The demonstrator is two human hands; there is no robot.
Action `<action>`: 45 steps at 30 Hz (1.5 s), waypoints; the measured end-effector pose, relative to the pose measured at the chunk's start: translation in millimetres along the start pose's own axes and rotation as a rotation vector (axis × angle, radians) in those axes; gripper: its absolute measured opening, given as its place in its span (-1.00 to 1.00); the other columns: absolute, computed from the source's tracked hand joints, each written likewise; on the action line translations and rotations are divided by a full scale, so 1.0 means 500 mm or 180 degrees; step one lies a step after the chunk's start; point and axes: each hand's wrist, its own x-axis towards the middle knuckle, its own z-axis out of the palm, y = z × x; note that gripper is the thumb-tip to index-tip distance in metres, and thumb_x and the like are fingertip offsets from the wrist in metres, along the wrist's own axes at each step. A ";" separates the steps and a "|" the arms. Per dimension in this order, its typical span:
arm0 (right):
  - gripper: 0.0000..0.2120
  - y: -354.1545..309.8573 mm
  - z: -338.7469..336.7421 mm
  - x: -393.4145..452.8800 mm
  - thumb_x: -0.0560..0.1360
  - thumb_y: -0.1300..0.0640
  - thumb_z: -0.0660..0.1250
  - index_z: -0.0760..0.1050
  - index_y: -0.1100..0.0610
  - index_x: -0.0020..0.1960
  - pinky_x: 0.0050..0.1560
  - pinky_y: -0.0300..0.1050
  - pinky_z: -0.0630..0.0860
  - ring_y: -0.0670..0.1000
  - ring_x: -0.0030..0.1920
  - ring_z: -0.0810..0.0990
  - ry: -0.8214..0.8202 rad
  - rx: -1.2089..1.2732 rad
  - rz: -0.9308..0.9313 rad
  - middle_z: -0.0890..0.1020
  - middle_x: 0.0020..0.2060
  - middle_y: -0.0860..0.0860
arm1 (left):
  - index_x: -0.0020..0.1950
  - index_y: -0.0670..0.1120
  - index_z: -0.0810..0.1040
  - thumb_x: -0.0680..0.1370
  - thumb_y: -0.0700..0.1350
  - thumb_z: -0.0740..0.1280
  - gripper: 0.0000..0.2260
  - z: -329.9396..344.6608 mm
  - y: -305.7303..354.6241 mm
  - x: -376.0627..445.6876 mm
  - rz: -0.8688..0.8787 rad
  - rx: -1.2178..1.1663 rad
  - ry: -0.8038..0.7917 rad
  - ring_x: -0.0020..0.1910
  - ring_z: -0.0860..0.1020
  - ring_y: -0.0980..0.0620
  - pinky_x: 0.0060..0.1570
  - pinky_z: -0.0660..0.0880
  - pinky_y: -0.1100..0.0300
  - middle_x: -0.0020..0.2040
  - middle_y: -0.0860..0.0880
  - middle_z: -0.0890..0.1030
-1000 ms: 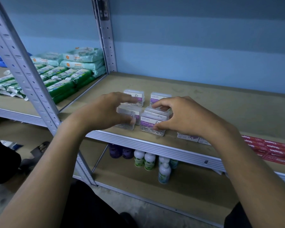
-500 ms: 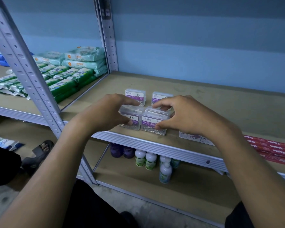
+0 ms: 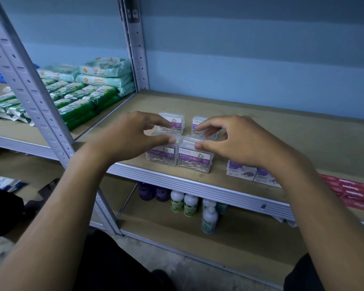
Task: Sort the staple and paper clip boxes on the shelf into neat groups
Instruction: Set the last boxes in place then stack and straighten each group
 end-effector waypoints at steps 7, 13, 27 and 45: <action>-0.69 0.010 0.006 0.017 0.48 -0.14 0.46 0.61 -0.18 0.22 0.10 -0.20 0.53 -0.24 -0.02 0.60 0.0414 0.0158 -0.0026 0.65 0.06 -0.22 | 0.10 0.12 0.64 0.45 0.18 0.42 -0.72 0.002 -0.002 0.035 0.0006 -0.0092 0.0492 0.04 0.60 0.20 -0.03 0.49 0.30 0.07 0.21 0.65; -0.59 0.023 0.013 0.035 0.52 -0.10 0.44 0.49 -0.19 0.35 0.05 -0.40 0.29 -0.17 0.16 0.44 0.0529 -0.0063 -0.0059 0.45 0.28 -0.13 | 0.26 0.12 0.55 0.44 0.17 0.44 -0.59 0.015 -0.019 0.081 -0.0222 -0.0166 0.0476 0.16 0.54 0.08 -0.02 0.41 0.21 0.31 0.16 0.50; -0.62 0.055 0.044 0.081 0.61 -0.02 0.31 0.39 -0.22 0.41 0.17 -0.19 0.31 -0.07 0.31 0.43 0.0447 -0.0215 0.0125 0.44 0.34 -0.10 | 0.15 0.26 0.60 0.48 0.15 0.40 -0.75 0.044 -0.030 0.156 -0.0189 -0.0005 0.0191 0.03 0.47 0.24 -0.10 0.28 0.44 0.24 0.20 0.57; -0.71 0.067 0.048 0.104 0.55 0.21 0.37 0.61 -0.13 0.15 0.04 -0.12 0.56 -0.08 0.01 0.58 0.0865 -0.0012 0.0218 0.62 0.09 -0.11 | 0.02 0.15 0.69 0.52 -0.11 0.42 -0.83 0.045 -0.054 0.177 0.0101 -0.0581 0.0151 -0.03 0.61 0.28 -0.04 0.60 0.14 0.05 0.16 0.67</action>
